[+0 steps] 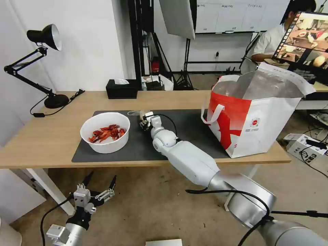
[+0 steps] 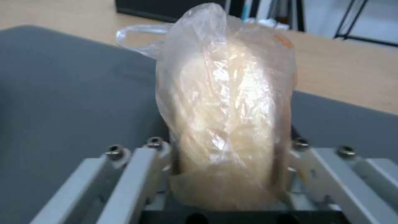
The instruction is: Pick up the trash from the table and place it into the takeout bag.
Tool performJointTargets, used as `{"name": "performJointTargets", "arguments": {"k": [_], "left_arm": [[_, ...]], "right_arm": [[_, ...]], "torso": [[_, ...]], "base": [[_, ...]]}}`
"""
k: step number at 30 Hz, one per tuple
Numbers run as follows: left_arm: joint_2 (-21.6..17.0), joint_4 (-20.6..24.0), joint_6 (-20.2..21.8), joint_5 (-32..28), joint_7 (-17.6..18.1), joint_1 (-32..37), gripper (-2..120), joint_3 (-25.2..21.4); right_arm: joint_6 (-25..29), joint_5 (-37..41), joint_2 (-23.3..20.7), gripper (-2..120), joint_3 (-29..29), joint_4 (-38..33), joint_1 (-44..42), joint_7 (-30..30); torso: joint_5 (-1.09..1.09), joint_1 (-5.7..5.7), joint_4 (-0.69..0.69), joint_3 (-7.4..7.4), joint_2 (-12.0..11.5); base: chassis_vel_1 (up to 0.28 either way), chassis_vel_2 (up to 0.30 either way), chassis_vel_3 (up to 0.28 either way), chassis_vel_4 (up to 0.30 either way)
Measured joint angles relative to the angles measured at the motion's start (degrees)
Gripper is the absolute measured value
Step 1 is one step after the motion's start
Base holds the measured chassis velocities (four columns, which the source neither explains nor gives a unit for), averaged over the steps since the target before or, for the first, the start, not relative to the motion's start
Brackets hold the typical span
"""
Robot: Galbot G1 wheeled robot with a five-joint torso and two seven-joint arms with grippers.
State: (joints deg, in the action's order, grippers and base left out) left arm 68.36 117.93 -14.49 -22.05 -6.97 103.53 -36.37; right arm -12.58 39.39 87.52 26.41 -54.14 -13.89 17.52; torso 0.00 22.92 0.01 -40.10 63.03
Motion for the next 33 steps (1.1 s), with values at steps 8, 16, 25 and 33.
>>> {"name": "performJointTargets", "arguments": {"k": [8,16,25,33], "left_arm": [[-0.2,0.1,0.0,0.1,0.0,-0.1,100,0.3],[-1.0,0.2,0.4,0.2,0.2,-0.7,100,1.3],[-1.4,0.6,1.4,0.3,0.4,-1.2,100,2.4],[-1.4,1.1,1.7,0.4,0.5,-1.3,100,2.9]], "right_arm": [[4.9,-6.6,-14.1,10,-2.6,-23.3,-8.4,8.5],[4.0,-7.8,-26.6,8,-10.8,-45.1,-15.1,9.5],[0.6,-5.3,-34.5,8,-19.4,-54.8,-15.8,12.3],[-3.8,-4.4,-38.8,7,-25.2,-56.1,-15.6,17.4]], "torso": [[0.02,0.00,-0.02,0.00,0.0],[0.02,0.00,-0.02,0.00,0.0],[0.02,-0.01,-0.01,0.00,0.0],[0.02,0.00,-0.02,0.00,0.0]], "base": [[0.000,0.000,0.000,0.000],[0.000,0.000,0.000,0.000],[0.000,0.000,0.000,0.000],[0.000,0.000,0.000,0.000]]}}
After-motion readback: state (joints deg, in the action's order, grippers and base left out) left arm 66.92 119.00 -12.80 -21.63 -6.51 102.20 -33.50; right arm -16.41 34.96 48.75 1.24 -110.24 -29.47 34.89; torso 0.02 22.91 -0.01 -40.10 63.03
